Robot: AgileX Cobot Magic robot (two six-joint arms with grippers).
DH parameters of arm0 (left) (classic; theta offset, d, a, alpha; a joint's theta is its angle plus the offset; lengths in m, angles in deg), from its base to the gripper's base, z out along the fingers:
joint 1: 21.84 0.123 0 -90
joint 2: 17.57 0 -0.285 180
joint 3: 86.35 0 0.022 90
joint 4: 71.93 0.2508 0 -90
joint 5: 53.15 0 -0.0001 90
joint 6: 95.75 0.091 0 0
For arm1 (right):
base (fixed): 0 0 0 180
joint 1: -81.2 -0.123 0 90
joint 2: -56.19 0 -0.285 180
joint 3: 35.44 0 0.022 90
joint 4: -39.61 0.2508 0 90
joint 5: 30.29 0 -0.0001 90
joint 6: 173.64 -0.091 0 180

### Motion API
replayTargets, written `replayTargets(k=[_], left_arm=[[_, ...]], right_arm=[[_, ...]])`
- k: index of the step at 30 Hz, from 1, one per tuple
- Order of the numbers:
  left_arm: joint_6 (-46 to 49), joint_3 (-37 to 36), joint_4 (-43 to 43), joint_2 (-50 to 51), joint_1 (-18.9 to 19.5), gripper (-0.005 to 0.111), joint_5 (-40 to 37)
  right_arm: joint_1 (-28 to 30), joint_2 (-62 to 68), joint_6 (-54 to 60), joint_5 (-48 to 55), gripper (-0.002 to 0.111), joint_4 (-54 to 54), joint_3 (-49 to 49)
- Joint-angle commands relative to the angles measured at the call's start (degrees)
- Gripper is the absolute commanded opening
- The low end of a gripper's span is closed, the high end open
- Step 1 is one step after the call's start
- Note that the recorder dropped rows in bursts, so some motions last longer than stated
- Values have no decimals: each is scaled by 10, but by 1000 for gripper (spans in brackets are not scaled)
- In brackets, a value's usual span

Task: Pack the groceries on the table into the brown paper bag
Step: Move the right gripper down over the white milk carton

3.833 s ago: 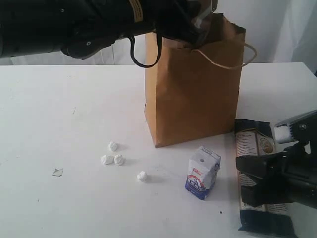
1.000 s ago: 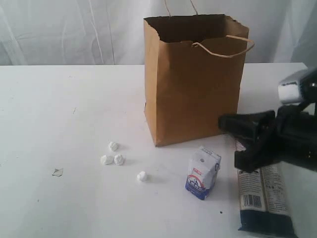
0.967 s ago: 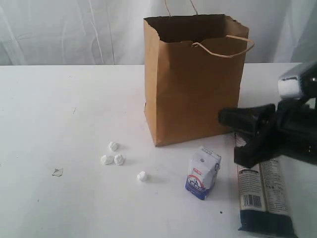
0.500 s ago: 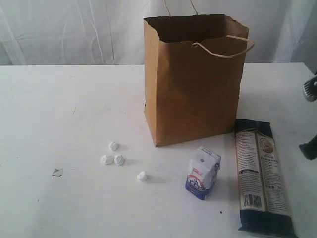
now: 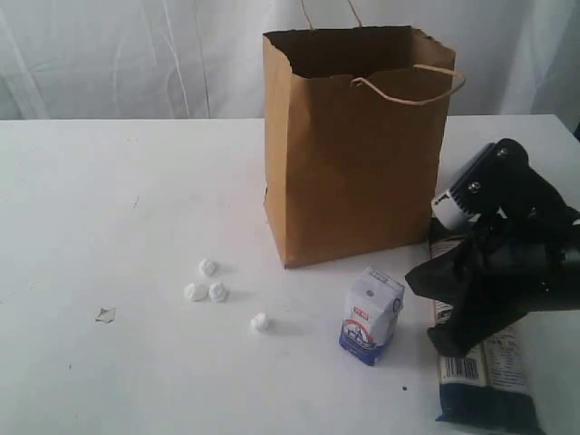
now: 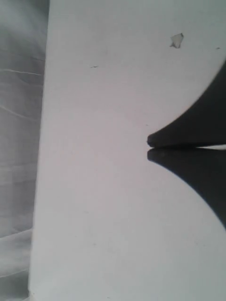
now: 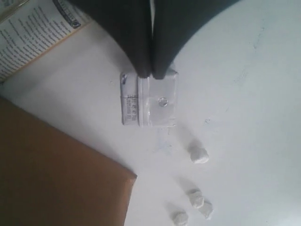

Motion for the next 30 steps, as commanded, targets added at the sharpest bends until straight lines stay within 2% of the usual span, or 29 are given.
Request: replayTargets(k=[1, 4, 9, 11, 16, 19, 25, 30], left_arm=[[-14, -23, 5, -2, 1, 0, -16], [-22, -42, 4, -2, 1, 0, -12], [-101, -90, -10, -2, 1, 0, 20], [-123, -108, -18, -2, 1, 0, 37], [-129, -135, -101, -2, 1, 0, 68], [-128, -135, -115, -2, 1, 0, 68], [-100, -145, -16, -2, 1, 0, 64], [-101, -145, -12, -2, 1, 0, 66]], right_arm=[[-1, 13, 29, -5, 5, 17, 2], [-1, 16, 39, 21, 21, 17, 2], [-1, 16, 43, 28, 63, 17, 2], [-1, 16, 53, 23, 70, 17, 2], [-1, 17, 52, 23, 70, 28, 2], [-1, 18, 65, 22, 70, 49, 2], [-20, 51, 192, -14, 70, 86, 2], [-43, 79, 210, -9, 70, 92, 2]])
